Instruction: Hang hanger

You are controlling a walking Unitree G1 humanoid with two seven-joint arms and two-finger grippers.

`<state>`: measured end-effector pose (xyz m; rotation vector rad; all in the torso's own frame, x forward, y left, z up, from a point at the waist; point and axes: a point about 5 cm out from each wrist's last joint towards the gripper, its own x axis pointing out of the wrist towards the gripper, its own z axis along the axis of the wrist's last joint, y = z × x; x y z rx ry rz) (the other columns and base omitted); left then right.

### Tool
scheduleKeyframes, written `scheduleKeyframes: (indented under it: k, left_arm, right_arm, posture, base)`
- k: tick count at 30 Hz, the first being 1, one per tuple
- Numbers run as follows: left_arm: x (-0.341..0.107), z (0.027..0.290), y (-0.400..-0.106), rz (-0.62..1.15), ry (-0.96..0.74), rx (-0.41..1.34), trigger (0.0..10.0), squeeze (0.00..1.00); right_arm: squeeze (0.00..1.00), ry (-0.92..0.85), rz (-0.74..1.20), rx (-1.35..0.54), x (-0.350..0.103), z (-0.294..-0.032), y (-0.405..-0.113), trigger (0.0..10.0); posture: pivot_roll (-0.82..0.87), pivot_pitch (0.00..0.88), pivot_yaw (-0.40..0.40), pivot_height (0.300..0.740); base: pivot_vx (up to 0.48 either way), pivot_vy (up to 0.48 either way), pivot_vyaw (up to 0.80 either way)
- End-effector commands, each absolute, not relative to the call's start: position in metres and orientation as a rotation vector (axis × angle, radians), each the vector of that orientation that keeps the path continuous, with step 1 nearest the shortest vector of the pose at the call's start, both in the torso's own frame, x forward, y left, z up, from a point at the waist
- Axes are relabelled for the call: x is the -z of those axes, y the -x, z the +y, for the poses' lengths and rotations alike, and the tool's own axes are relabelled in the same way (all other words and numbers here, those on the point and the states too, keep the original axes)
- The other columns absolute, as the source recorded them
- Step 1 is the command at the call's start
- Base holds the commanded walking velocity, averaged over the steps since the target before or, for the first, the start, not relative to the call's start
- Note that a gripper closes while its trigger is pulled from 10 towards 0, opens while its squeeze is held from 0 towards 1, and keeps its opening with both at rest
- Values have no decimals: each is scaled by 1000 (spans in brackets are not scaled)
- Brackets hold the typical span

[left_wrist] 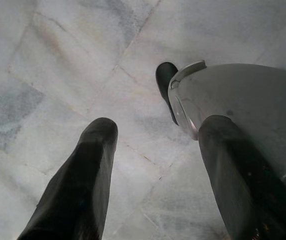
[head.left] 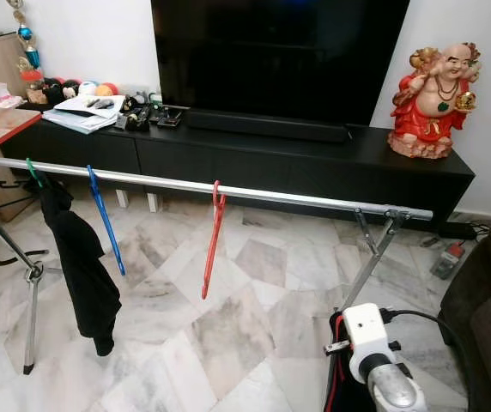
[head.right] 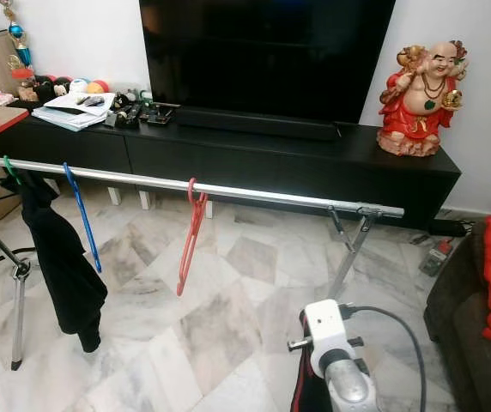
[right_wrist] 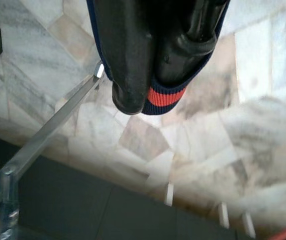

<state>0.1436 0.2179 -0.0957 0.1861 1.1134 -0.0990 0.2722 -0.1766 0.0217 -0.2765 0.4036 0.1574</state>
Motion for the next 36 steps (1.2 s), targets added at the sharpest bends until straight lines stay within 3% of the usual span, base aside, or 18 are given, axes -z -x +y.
scheduleKeyframes:
  k: [1, 7, 14, 27, 36]
  left_arm:
    - [94, 219, -148, 1097, -184, 85, 10000, 0]
    - [94, 219, -149, 1095, -181, 84, 10000, 0]
    - [93, 220, -150, 1092, -182, 79, 10000, 0]
    - [91, 223, -153, 1061, -215, 39, 10000, 0]
    - [86, 226, -158, 920, -145, -123, 10000, 0]
  right_arm:
    - [0, 333, 405, -179, -18, -175, -275, 10000]
    - [0, 584, 486, -226, 3, -177, -272, 10000]
    - [0, 462, 485, -169, 5, -176, -277, 10000]
    - [0, 268, 552, -90, 18, -174, -273, 10000]
    - [0, 75, 604, 18, 29, -180, -264, 10000]
  posture:
    - [-51, 0, -23, 740]
    - [-34, 0, -30, 740]
    - [-33, 0, -30, 740]
    - [-14, 0, -28, 740]
    - [-3, 0, -19, 740]
  base:
    - [0, 0, 0]
    - [0, 0, 0]
    - [0, 0, 746]
    - [0, 0, 0]
    - [0, 0, 0]
